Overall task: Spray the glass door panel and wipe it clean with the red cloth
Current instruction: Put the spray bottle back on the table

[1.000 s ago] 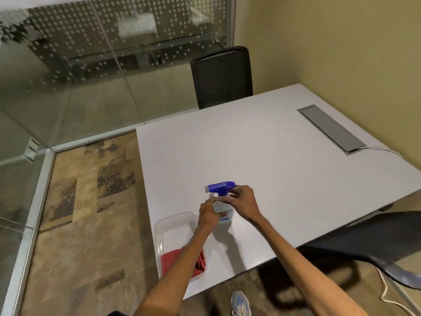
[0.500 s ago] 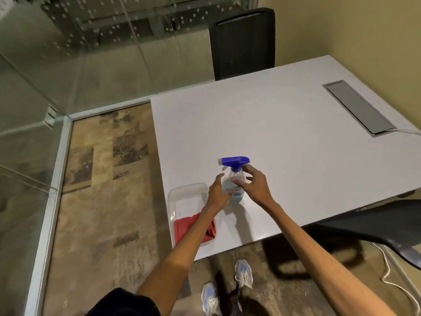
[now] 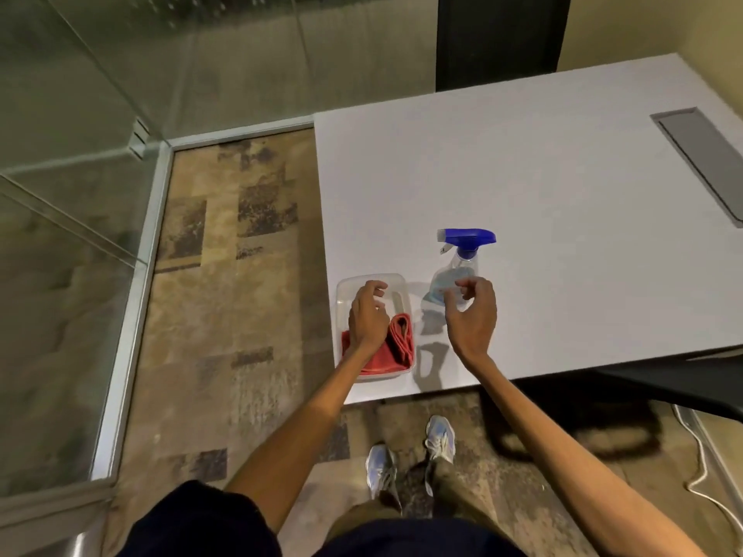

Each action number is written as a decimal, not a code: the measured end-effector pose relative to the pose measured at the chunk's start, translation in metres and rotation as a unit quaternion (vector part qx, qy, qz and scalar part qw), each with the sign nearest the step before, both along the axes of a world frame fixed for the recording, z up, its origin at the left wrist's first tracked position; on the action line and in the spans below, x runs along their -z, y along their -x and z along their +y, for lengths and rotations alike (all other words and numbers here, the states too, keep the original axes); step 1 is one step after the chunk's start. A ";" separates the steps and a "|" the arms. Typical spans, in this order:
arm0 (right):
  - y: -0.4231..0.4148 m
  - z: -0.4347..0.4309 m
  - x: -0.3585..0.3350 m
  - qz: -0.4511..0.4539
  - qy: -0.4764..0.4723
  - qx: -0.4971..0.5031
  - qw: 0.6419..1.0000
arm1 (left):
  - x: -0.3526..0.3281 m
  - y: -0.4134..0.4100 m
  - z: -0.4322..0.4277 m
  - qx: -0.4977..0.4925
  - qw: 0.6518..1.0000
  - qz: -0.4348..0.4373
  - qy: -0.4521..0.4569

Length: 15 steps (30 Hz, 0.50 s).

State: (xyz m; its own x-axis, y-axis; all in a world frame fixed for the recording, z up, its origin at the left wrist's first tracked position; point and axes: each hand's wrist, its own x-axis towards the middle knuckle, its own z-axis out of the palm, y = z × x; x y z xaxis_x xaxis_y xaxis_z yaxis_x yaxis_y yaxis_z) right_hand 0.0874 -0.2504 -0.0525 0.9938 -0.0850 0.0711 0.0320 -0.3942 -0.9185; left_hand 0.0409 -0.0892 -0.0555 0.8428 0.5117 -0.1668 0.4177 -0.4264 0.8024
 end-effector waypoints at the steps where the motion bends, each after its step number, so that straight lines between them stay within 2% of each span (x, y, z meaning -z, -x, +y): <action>1: 0.002 0.006 0.002 0.008 0.007 -0.014 1.000 | 0.001 0.004 0.004 0.000 1.000 0.007 -0.022; 5: 0.009 0.025 0.011 0.049 0.043 -0.070 0.995 | 0.003 0.018 0.019 0.008 0.997 0.029 -0.067; 8: 0.014 0.031 0.020 0.098 0.105 -0.120 0.982 | 0.008 0.030 0.032 0.081 0.979 0.085 -0.165; 10: 0.017 0.035 0.026 0.121 0.145 -0.144 0.971 | 0.012 0.036 0.038 0.131 0.954 0.130 -0.237; 13: 0.024 0.041 0.031 0.135 0.224 -0.175 0.949 | 0.019 0.043 0.042 0.213 0.886 0.234 -0.340; 15: 0.028 0.044 0.034 0.132 0.279 -0.200 0.930 | 0.025 0.048 0.043 0.244 0.859 0.269 -0.361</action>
State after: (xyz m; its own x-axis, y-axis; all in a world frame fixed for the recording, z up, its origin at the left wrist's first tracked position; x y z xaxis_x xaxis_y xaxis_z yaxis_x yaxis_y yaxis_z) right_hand 0.0593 -0.2062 -0.0860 0.9273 0.2721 -0.2572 0.0816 -0.8173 -0.5704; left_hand -0.0067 -0.0460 -0.0800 0.8862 0.2536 -0.3877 0.2760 -0.9612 0.0020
